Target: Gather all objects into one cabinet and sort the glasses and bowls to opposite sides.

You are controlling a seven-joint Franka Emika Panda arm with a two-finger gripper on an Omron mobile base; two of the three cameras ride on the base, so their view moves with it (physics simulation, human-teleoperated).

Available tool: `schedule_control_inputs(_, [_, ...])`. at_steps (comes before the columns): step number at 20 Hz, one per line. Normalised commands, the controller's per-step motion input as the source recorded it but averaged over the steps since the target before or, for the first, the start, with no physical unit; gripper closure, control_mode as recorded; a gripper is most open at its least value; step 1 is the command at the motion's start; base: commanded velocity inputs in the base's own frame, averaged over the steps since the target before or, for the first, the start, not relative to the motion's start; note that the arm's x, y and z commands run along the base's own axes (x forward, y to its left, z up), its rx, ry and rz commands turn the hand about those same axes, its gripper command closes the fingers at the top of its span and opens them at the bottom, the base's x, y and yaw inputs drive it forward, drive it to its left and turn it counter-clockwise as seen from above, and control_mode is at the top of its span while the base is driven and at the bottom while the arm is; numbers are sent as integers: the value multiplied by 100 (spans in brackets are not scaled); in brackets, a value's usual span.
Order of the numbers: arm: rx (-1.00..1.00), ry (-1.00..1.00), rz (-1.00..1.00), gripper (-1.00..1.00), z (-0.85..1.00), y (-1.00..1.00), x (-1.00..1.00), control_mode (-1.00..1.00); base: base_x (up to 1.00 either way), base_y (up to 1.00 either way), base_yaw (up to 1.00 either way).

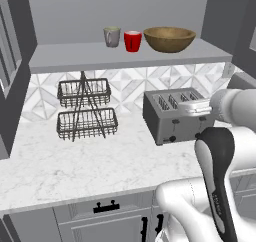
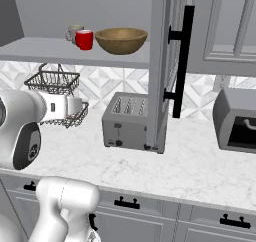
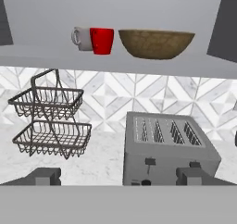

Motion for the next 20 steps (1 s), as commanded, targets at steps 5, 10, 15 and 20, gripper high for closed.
schedule_control_inputs(5, [-1, 0, 0, -100, 0, 3, 0, 100, -4, 1, 1])
schedule_control_inputs(10, [0, 0, 0, -100, 0, 0, 0, 100, -24, 3, 14])
schedule_control_inputs(15, [0, 0, 0, -100, 0, 0, 0, 100, -9, 2, -10])
schedule_control_inputs(20, [0, 0, 0, -100, 0, 0, 0, 100, 0, 4, -42])
